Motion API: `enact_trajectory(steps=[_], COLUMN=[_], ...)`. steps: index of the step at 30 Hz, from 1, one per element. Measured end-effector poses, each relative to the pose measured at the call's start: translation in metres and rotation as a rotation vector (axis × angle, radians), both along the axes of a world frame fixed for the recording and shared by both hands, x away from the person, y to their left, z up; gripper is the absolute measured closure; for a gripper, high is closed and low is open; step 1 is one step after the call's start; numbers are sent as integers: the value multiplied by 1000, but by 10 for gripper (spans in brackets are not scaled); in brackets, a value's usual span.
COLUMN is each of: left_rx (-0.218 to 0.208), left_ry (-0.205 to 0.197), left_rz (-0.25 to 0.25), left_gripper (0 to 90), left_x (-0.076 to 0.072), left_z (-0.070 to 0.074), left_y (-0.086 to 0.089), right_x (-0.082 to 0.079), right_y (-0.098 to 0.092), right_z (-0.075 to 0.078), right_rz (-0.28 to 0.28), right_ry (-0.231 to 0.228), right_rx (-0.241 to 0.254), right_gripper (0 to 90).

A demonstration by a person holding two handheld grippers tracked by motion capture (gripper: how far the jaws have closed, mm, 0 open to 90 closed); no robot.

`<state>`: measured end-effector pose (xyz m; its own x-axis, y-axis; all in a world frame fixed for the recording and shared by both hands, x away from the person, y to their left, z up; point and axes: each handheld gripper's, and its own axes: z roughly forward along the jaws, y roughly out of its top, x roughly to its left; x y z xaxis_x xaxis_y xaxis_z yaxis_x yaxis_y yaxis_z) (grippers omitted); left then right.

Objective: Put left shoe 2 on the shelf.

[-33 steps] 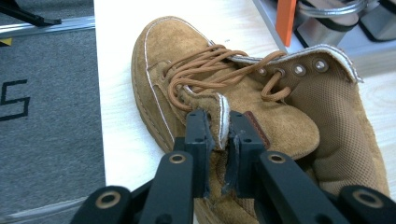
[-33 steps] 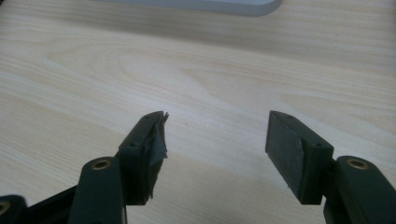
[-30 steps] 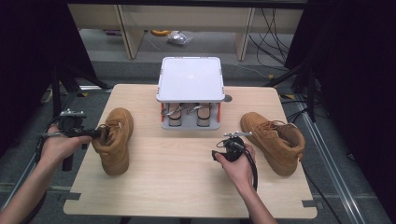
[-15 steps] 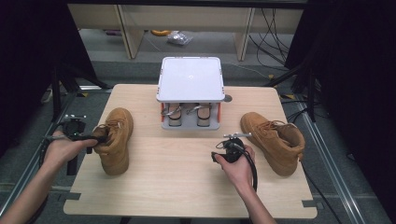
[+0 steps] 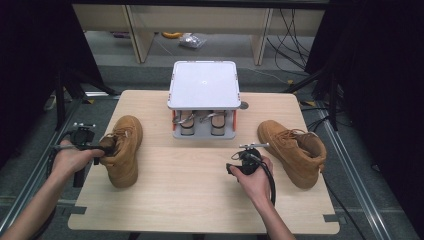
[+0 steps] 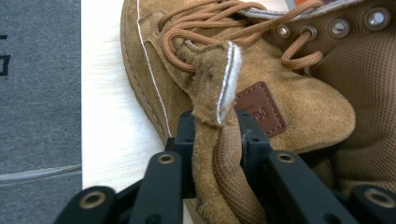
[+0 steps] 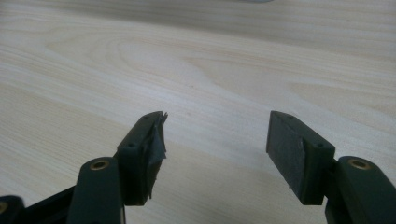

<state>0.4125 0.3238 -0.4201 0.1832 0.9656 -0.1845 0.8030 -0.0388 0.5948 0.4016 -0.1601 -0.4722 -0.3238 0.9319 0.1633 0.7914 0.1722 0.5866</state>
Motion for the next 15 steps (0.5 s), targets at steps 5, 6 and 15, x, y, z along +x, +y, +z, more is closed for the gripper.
enact_trajectory(steps=[5,6,15], left_rx=[17,20,2], left_ry=[-11,-19,-40], left_rz=[-5,0,5], left_gripper=[773,777,795], left_x=[1,2,2], left_z=[2,2,1], left_y=[5,6,16], right_x=[0,0,1], right_y=[-2,-2,-4], right_z=[0,0,-1], right_rz=[-3,-4,-4], right_ry=[2,1,4], right_rx=[2,3,8], right_gripper=[381,381,382])
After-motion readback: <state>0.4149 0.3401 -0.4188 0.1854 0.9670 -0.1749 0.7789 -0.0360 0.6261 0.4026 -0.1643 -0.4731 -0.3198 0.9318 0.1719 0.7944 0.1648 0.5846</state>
